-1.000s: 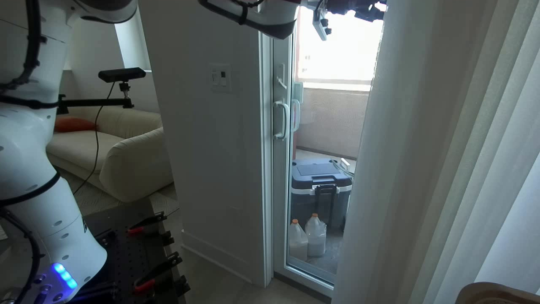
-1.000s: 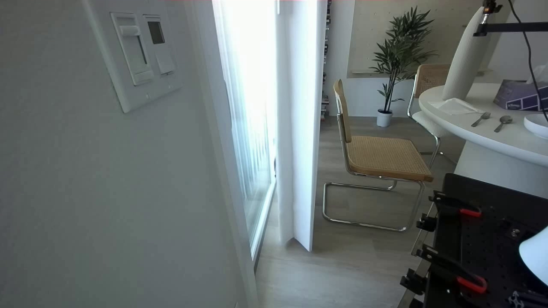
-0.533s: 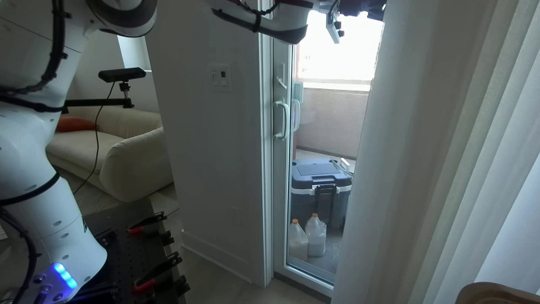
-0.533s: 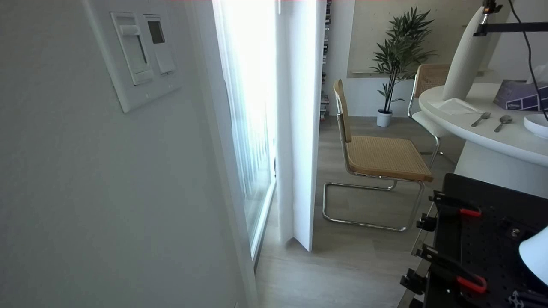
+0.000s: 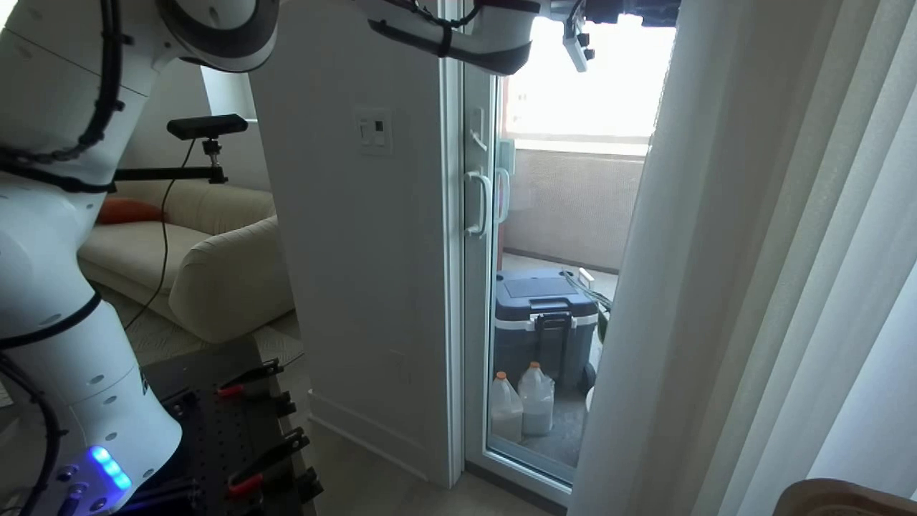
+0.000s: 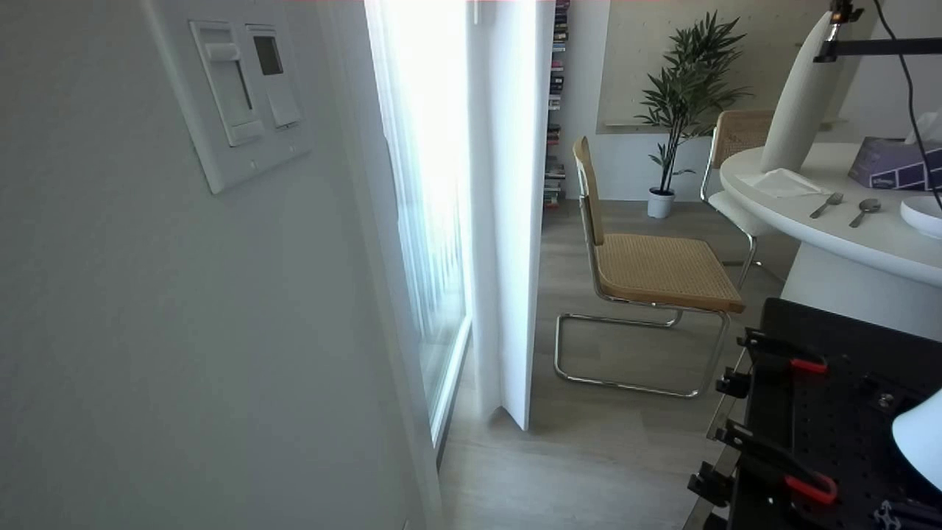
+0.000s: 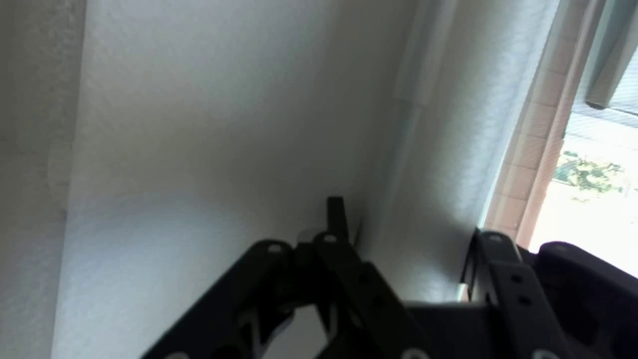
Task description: Draw the white curtains closed
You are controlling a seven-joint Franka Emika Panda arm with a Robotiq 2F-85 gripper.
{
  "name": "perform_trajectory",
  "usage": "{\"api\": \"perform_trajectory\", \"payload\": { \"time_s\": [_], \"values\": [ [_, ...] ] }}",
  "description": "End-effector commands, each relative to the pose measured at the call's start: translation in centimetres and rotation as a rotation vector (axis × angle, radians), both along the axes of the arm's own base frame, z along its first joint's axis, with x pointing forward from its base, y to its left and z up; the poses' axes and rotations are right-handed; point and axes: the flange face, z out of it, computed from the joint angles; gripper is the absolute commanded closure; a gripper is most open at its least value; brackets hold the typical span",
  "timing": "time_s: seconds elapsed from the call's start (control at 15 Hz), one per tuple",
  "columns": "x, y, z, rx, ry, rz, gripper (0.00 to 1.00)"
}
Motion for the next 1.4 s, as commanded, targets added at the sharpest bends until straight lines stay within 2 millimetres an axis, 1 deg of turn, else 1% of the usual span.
{"api": "perform_trajectory", "payload": {
  "time_s": [0.0,0.13,0.2,0.27,0.47,0.73,0.87,1.0,1.13,1.33],
  "values": [
    [0.3,0.4,0.7,-0.033,-0.004,0.010,0.82],
    [0.3,0.9,0.8,-0.032,-0.002,0.014,0.97],
    [0.2,1.0,0.8,-0.028,-0.003,0.016,0.98],
    [0.2,1.1,0.8,-0.023,-0.003,0.017,0.95],
    [0.0,1.8,0.9,-0.007,0.001,0.029,0.94],
    [-0.7,4.0,1.2,0.025,-0.005,0.080,0.94],
    [-1.8,5.6,1.3,0.049,-0.001,0.109,0.94],
    [-3.7,6.8,1.5,0.073,0.017,0.104,0.94],
    [-6.0,7.5,2.4,0.119,0.066,0.089,0.94],
    [-9.7,7.8,3.9,0.198,0.116,0.116,0.94]
  ]
}}
